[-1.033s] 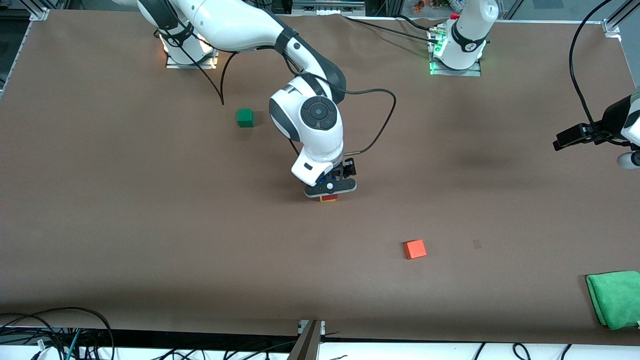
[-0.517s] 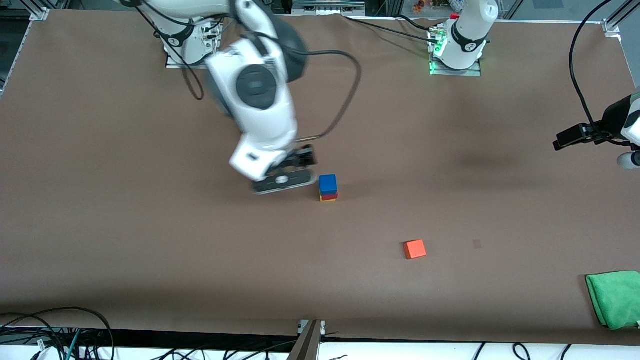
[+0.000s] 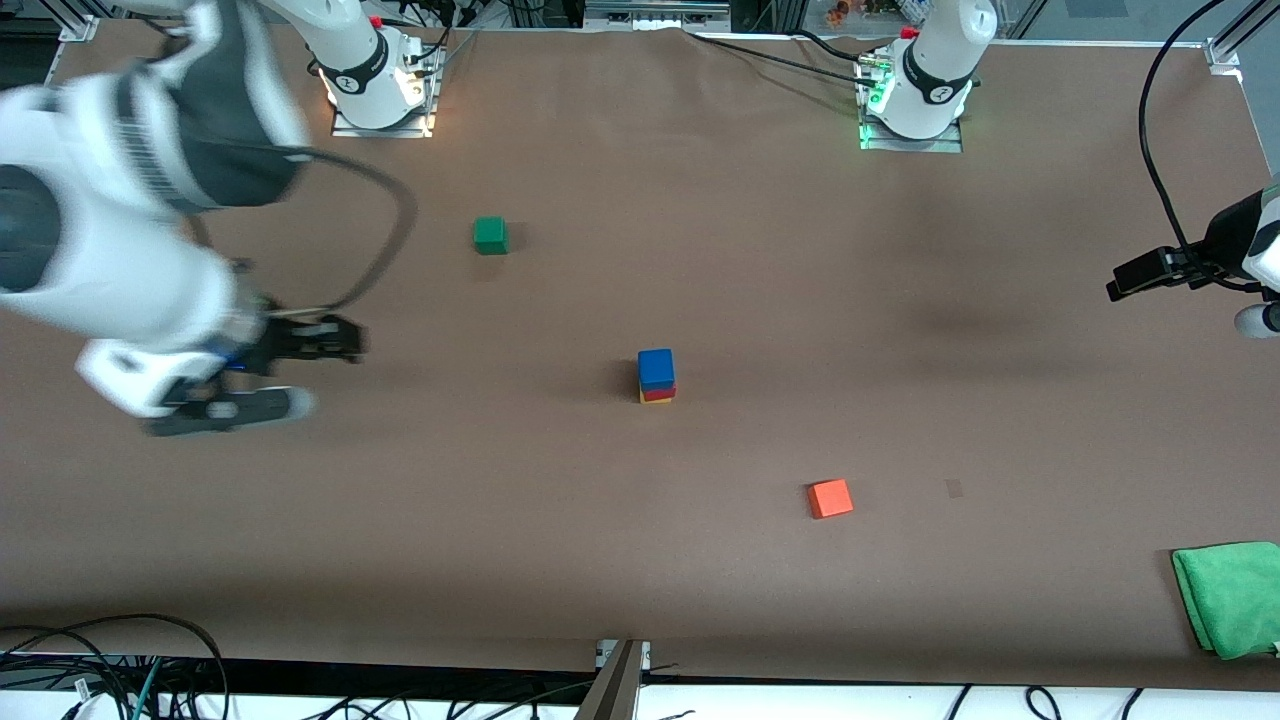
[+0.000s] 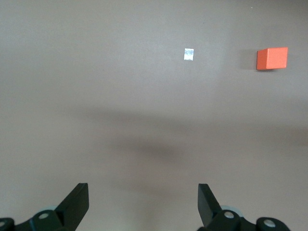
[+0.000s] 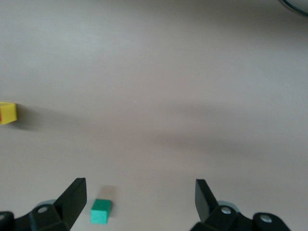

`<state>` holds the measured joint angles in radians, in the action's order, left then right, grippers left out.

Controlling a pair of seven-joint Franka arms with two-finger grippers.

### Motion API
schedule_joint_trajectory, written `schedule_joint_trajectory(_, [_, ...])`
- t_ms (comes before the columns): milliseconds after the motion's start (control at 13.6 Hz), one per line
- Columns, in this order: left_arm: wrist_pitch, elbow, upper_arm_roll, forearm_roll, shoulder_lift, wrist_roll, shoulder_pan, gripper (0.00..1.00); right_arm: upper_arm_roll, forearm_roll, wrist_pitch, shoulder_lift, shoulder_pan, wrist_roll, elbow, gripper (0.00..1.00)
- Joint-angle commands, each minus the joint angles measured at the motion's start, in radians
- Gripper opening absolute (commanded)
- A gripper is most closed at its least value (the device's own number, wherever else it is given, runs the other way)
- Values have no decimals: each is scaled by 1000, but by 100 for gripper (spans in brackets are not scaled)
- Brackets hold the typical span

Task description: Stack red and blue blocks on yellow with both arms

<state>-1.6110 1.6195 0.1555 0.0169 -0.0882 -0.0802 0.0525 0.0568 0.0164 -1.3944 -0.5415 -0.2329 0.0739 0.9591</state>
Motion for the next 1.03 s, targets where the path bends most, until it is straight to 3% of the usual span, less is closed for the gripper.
schedule_joint_trajectory(0, [3, 0, -1, -15, 7, 8, 1, 100, -21, -1, -12, 182, 73, 21, 234, 100])
schedule_joint_trajectory(443, [3, 0, 1, -17, 7, 8, 1, 100, -18, -15, -92, 423, 164, 18, 501, 100])
schedule_joint_trajectory(590, [3, 0, 1, -17, 7, 8, 1, 100, 1, -18, -77, 471, 167, 4, 542, 100])
schedule_joint_trajectory(959, [2, 0, 1, -17, 7, 8, -7, 100, 6, -36, -78, 463, 167, 1, 566, 100])
